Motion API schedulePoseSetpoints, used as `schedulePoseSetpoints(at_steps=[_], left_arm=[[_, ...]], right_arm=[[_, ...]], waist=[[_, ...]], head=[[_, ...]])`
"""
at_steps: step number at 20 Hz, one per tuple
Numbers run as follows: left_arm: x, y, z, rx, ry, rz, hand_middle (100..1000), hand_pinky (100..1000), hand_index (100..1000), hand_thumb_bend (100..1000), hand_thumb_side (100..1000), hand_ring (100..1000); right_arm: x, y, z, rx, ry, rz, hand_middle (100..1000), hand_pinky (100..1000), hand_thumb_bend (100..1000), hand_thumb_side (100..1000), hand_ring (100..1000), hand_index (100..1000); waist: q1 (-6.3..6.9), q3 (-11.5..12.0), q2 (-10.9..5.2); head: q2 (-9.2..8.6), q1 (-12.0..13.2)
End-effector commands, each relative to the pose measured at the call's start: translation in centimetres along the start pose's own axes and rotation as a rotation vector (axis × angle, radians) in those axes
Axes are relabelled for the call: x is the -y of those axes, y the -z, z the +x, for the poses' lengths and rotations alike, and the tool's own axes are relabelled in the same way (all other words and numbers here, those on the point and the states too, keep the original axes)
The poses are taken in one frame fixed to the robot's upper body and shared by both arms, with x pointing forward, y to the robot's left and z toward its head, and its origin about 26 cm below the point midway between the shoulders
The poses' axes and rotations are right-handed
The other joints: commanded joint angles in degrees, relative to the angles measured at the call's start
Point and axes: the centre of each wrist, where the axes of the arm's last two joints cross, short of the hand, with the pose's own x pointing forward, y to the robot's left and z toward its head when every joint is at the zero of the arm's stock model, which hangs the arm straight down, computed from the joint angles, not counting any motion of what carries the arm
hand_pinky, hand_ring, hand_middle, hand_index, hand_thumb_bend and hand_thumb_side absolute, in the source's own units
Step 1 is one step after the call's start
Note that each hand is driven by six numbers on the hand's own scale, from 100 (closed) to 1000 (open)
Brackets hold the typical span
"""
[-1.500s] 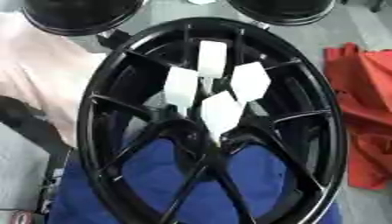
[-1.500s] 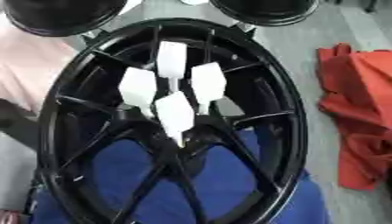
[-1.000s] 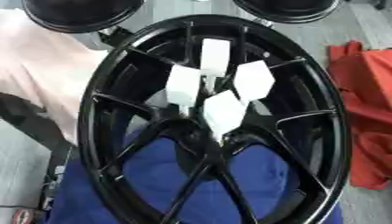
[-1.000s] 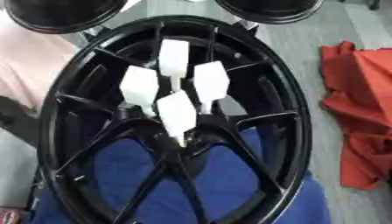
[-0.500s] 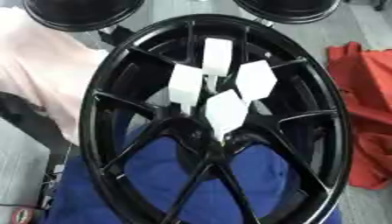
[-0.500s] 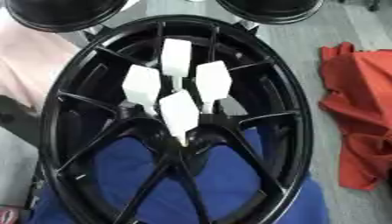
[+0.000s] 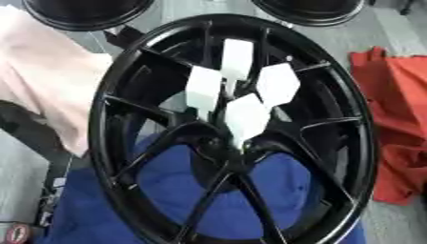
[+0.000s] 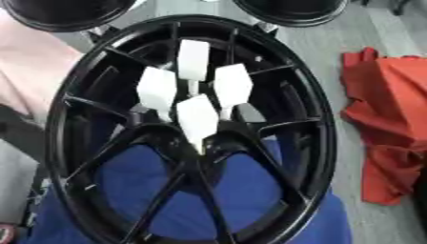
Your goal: Pull the pin out of the wheel hub.
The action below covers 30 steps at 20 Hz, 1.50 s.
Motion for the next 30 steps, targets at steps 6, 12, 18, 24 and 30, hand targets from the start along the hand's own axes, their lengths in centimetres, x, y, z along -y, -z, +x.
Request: schedulePoseSetpoints(at_steps=[6,12,18,24,30], left_arm=[[0.2,0.4,0.8,0.035,0.019,-0.038,653,705,783,151,769,719],[0.3,0.4,0.9,0.033,0.015,-0.048,653,705,783,150,770,720],[0.5,0.3,0.8,0.024,0.009,-0.053,653,706,782,150,771,720],[0.6,0.3,0.8,0.022,0.003,-0.057,652,707,782,150,772,721],[0.8,0.3,0.8,0.019,-0.004,-0.063,652,708,782,150,773,721]], right_arm=[[2.7,3.1,5.7,0.146,-0.148,0.031,778,921,100,469,814,839],[2.7,6.5,9.4,0.249,-0.219,0.061,781,921,100,437,818,839],[2.9,8.2,11.9,0.33,-0.243,0.05,782,917,100,417,815,839],[2.7,9.5,13.4,0.377,-0.243,0.039,782,913,100,411,811,837],[2.2,10.8,15.2,0.419,-0.246,0.048,782,910,100,409,809,836]], waist=[[-0.04,0.74,-1.87],[0.07,1.31,-2.01],[0.05,1.7,-1.96],[0.14,2.43,-1.74],[-0.04,3.37,-1.51]], head=[[0.5,-1.38],[0.65,-3.01],[-0.07,-4.54],[-0.39,-5.11],[-0.94,-5.87]])
